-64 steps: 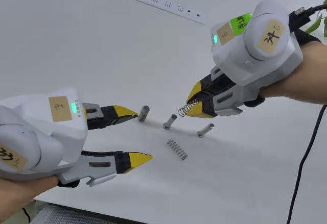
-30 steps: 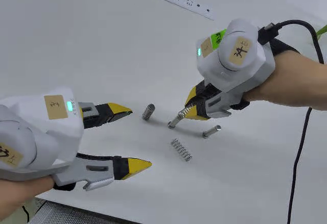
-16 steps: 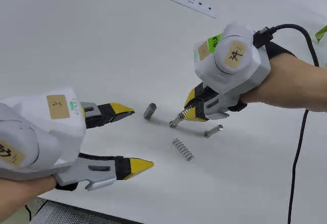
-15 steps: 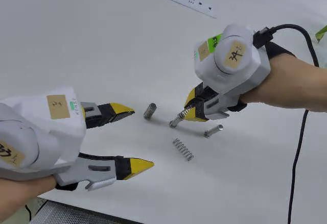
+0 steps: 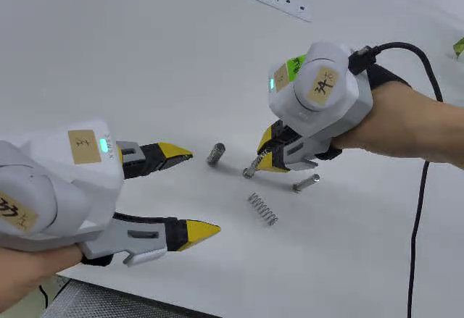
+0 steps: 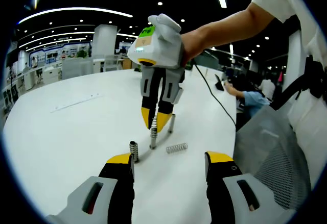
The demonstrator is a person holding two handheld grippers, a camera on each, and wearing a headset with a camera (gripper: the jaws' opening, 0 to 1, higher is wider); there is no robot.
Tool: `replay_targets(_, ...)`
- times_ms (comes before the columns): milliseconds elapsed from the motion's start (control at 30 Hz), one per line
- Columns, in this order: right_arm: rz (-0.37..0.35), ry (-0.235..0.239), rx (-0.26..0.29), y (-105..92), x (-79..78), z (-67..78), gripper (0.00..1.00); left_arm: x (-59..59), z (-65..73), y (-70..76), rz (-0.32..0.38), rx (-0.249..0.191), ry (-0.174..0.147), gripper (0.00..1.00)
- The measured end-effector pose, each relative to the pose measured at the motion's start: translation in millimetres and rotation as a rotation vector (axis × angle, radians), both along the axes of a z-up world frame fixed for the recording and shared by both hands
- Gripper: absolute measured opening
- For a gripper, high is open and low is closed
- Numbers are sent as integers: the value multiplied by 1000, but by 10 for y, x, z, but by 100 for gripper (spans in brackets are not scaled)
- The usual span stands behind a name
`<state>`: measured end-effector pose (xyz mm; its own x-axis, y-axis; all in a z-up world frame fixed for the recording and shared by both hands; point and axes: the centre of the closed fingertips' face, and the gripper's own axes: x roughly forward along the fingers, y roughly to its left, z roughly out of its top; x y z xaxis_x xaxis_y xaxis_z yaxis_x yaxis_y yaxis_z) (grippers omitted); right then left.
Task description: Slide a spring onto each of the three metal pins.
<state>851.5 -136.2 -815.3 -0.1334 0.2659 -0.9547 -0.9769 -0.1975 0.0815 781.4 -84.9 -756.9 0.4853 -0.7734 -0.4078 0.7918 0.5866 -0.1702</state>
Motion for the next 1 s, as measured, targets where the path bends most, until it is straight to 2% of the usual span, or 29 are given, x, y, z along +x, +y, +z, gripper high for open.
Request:
replay_targets(267,0,-4,7,21,-11,-71,12,-1,-12,8,3,1,1,57)
replay_targets(467,-13,-11,22,11,0,-207,12,0,-12,4,1,3,-1,57)
replay_targets(633,-20,-15,21,-15,-8,-260,12,-4,-16,6,2,4,1,57)
replay_targets(1000,-32,-22,30,6,-17,-284,12,-4,-10,2,1,5,2,56)
